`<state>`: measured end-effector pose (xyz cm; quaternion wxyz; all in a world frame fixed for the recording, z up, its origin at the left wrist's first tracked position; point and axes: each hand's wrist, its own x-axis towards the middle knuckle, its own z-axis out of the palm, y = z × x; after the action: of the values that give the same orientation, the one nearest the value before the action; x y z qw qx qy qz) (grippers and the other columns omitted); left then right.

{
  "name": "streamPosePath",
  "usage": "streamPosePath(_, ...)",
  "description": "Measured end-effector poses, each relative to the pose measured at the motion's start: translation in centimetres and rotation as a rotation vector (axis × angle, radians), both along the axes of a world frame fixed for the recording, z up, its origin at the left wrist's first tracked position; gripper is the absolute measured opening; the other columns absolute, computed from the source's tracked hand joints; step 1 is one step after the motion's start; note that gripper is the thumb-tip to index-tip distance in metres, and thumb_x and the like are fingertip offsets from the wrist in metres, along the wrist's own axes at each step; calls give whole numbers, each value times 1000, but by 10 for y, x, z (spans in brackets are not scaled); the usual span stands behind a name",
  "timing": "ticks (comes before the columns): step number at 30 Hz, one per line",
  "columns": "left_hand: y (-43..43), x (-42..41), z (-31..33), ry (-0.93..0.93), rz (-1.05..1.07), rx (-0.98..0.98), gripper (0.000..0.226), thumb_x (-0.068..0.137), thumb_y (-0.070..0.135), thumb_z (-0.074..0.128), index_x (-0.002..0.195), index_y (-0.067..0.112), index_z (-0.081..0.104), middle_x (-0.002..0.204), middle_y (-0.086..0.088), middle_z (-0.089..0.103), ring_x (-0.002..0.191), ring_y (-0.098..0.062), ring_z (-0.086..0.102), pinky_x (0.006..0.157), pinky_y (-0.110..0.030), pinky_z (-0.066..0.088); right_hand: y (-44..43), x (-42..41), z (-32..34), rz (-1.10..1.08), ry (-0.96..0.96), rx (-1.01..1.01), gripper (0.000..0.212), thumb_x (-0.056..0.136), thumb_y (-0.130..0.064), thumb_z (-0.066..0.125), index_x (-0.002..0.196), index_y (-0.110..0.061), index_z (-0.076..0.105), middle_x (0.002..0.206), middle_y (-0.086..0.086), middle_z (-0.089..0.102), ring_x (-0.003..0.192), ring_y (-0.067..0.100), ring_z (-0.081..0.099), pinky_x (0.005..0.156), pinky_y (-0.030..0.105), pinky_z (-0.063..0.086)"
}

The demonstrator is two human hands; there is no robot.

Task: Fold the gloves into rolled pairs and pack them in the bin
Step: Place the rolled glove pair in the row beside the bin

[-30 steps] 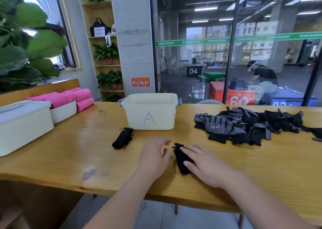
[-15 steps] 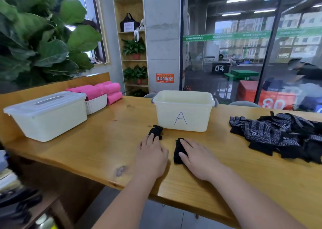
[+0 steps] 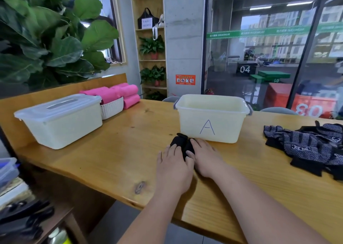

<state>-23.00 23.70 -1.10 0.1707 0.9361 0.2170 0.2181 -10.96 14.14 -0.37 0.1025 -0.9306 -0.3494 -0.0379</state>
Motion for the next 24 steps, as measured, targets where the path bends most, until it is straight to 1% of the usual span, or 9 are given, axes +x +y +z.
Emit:
streamPosePath(4,3,1,-1,-23,-17,-47,62,107,45,27,162,17,35,172,3,27,162,-15,9,132,-45,5,0,-1,9,9,27,45,64,110,-57,29,165,-25,22,171,-4,23,157,25,21,123,47,30)
streamPosePath(8,4,0,-1,-79,-32,-61,62,105,41,32,162,17,35,171,3,31,162,-15,10,132,-45,7,-18,0,17,3,53,151,59,111,-54,29,163,-27,29,174,-4,19,159,23,17,124,46,28)
streamPosePath(11,2,-3,2,-120,-54,-42,61,105,40,36,161,16,36,169,3,35,161,-14,14,132,-41,7,-41,-3,19,2,53,144,65,110,-59,30,165,-25,29,174,-3,19,160,23,15,127,45,24)
streamPosePath(13,0,-5,4,-133,-72,18,61,105,41,38,161,16,37,168,4,36,160,-13,16,132,-40,7,-58,-5,18,4,58,123,70,108,-62,31,166,-23,27,175,-2,18,161,23,16,128,45,23)
streamPosePath(15,-4,-7,4,-132,-103,133,60,104,42,40,158,16,42,164,4,42,159,-13,22,132,-40,8,-77,-7,15,-6,65,100,73,106,-65,31,166,-23,26,175,-3,17,161,23,15,129,45,22)
streamPosePath(17,-8,-8,3,-142,-127,253,58,100,42,46,151,15,52,155,2,53,154,-15,34,131,-42,15,-98,-10,12,-22,72,82,76,105,-68,30,167,-24,25,175,-4,15,162,23,13,130,46,20)
streamPosePath(19,-12,-8,4,-139,-93,338,56,98,40,54,146,13,58,148,-1,60,148,-18,44,130,-46,23,-121,-14,9,-40,83,79,76,104,-68,31,167,-25,24,176,-4,14,162,23,12,130,47,19)
streamPosePath(21,-18,-9,7,-139,-54,387,54,94,37,62,141,11,63,143,-4,64,143,-21,51,127,-48,30,-145,-17,8,-64,93,82,75,105,-67,33,167,-27,23,176,-5,14,162,22,11,130,48,19)
streamPosePath(24,-30,-4,10,-154,-79,432,51,86,29,74,133,9,68,135,-6,69,137,-24,58,121,-51,39,-180,-22,10,-105,81,76,73,106,-65,35,167,-27,24,176,-5,15,162,22,13,129,47,20)
